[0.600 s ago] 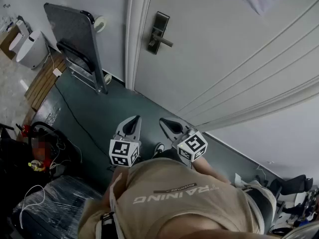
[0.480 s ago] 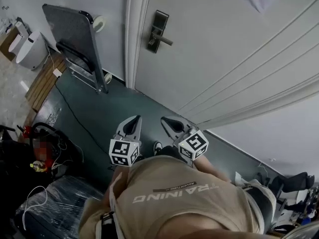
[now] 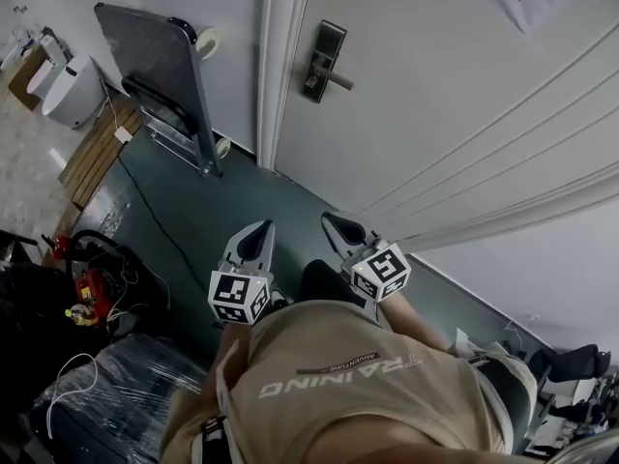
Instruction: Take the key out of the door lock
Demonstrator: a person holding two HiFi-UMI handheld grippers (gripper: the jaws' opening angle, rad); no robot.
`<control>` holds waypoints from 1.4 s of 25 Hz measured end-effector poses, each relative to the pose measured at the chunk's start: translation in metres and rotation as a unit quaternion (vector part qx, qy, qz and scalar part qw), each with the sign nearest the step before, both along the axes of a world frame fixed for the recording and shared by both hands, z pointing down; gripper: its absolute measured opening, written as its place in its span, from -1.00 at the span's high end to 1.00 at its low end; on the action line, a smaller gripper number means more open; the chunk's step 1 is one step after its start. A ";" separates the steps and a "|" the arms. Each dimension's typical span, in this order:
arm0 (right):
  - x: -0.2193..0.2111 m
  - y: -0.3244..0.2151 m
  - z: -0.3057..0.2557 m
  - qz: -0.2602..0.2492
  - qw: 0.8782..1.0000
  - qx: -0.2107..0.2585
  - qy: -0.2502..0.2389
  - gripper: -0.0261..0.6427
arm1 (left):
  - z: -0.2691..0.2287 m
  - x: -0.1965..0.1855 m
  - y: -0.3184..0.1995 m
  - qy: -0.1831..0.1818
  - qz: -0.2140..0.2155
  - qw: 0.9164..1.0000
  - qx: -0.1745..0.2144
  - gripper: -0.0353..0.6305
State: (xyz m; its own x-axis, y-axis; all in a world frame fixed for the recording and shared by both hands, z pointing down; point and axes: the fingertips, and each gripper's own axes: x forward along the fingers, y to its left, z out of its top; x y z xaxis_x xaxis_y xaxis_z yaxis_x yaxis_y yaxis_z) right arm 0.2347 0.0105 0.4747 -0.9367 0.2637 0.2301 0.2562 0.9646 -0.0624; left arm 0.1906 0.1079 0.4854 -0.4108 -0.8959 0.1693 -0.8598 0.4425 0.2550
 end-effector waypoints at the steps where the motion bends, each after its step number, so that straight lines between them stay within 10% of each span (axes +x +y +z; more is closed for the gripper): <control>1: -0.003 0.000 0.002 0.005 1.000 -0.007 0.001 0.88 | 0.008 -0.002 0.004 0.011 -0.003 1.000 -0.003 0.88; 6: 0.000 -0.005 0.022 -0.002 0.999 -0.012 0.032 0.88 | 0.036 0.002 0.009 0.062 -0.012 0.998 -0.018 0.88; 27: -0.047 -0.104 0.039 0.012 0.997 -0.071 -0.003 0.88 | -0.009 -0.040 -0.119 0.001 0.059 0.995 -0.083 0.88; 35: -0.071 -0.122 0.055 -0.033 0.997 -0.071 0.004 0.88 | -0.005 -0.046 -0.140 0.006 0.016 0.997 -0.080 0.88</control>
